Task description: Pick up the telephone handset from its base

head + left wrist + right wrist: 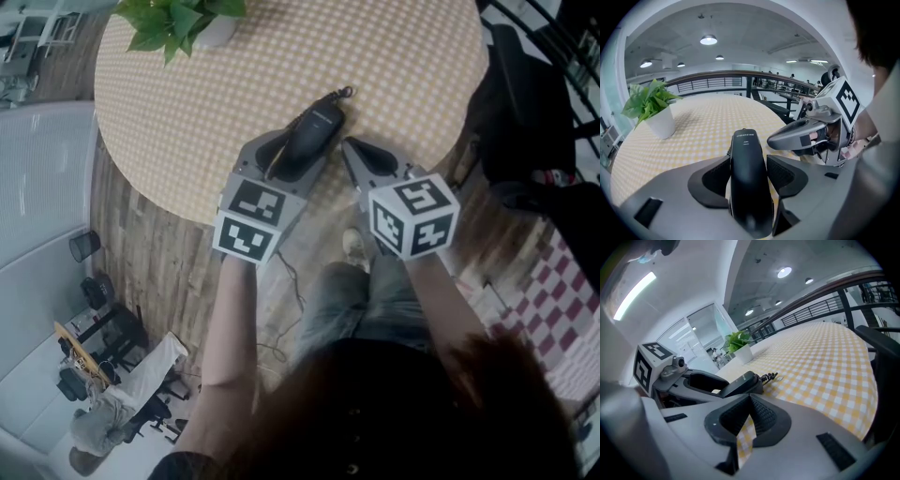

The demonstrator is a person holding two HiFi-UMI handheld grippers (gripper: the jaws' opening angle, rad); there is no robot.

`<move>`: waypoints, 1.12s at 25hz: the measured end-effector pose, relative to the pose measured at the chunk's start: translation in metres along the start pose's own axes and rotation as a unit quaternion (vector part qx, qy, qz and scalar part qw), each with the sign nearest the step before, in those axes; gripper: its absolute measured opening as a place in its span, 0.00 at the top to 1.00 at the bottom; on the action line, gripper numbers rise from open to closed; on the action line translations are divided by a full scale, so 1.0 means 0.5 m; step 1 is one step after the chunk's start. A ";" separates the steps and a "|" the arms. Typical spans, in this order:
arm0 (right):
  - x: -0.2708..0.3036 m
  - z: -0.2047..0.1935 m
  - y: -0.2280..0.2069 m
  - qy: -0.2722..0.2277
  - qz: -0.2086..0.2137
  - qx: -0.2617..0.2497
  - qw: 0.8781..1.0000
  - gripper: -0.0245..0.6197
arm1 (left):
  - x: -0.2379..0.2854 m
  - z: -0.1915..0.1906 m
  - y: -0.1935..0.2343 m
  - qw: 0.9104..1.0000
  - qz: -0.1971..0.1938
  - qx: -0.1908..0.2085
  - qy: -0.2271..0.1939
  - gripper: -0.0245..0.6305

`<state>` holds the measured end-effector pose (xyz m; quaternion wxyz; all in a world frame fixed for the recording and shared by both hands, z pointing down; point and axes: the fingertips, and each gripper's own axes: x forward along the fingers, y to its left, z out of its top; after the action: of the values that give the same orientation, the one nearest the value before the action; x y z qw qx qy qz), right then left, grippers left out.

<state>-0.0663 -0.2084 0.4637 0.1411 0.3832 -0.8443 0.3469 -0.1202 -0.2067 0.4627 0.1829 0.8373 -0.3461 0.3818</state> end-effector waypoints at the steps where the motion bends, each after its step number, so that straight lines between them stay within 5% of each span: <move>1: -0.006 -0.001 -0.004 0.001 -0.001 -0.005 1.000 0.95 | 0.000 -0.002 -0.001 1.000 -0.001 -0.004 0.000 0.60; 6: -0.035 0.015 -0.024 -0.009 0.013 -0.006 1.000 0.95 | 0.000 -0.018 0.001 1.000 0.012 -0.013 0.012 0.54; 12: -0.055 0.003 -0.035 -0.003 0.005 -0.006 1.000 0.95 | 0.001 -0.002 0.008 0.996 0.072 0.041 0.031 0.58; 15: -0.064 -0.002 -0.035 -0.002 0.008 -0.002 1.000 0.95 | -0.034 0.032 0.007 0.997 0.070 0.024 -0.015 0.59; 20: -0.072 0.006 -0.036 0.000 0.014 -0.008 1.000 0.95 | -0.082 0.059 0.049 0.993 0.044 -0.071 -0.085 0.59; 24: -0.075 0.036 -0.020 -0.002 0.033 -0.029 0.999 0.95 | -0.146 0.081 0.057 0.978 0.019 -0.138 -0.158 0.59; 28: -0.086 0.064 0.006 -0.009 0.054 -0.055 0.997 0.95 | -0.215 0.088 0.049 0.965 0.032 -0.141 -0.218 0.59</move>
<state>-0.0389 -0.2057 0.4174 0.1352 0.3321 -0.8827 0.3037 -0.1655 -0.2014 0.3533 0.2065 0.8549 -0.4541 0.1427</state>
